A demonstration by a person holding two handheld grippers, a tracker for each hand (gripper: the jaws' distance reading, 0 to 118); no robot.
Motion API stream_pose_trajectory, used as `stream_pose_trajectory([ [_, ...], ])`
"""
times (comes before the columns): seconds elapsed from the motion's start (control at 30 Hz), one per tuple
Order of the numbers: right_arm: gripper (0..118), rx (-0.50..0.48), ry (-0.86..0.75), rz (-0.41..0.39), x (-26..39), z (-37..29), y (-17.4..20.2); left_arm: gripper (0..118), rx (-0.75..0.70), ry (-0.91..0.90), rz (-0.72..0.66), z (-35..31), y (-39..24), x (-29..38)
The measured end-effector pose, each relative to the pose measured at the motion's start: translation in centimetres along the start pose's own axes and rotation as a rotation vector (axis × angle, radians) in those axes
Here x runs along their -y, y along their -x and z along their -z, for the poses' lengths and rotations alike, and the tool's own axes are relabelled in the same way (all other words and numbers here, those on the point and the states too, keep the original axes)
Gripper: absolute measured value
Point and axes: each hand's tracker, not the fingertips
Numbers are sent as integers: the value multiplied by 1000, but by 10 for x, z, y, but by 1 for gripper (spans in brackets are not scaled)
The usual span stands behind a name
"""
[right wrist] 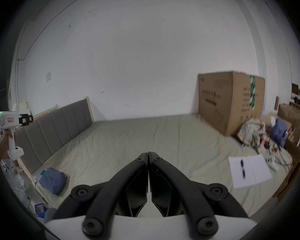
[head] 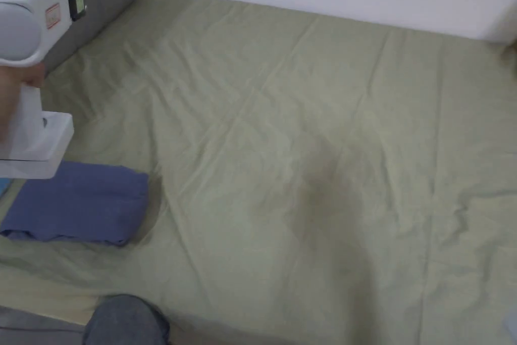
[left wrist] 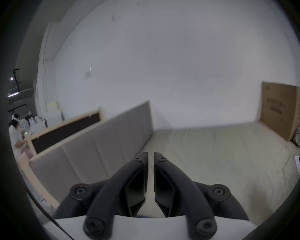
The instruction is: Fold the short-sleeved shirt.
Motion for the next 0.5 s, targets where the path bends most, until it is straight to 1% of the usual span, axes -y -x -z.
stream_pose_trajectory([
  [0.1,0,23,-76,-7,-23,-11,0,0,76,-94,-44,-33,-39,-16],
  [0.2,0,31,-118,-13,-38,-19,-1,0,153,-147,-104,-63,-74,-19],
  [0.33,0,67,-159,-73,-40,-26,-1,0,210,-135,-87,-82,-109,-2],
  [0.37,0,62,-153,-66,-37,-27,-1,0,223,-132,-81,-83,-114,6],
  [0.4,0,25,-148,-38,-33,-29,0,0,228,-126,-82,-87,-119,13],
  [0.5,0,33,-138,-39,-15,-28,1,0,274,-71,-93,-94,-126,38],
])
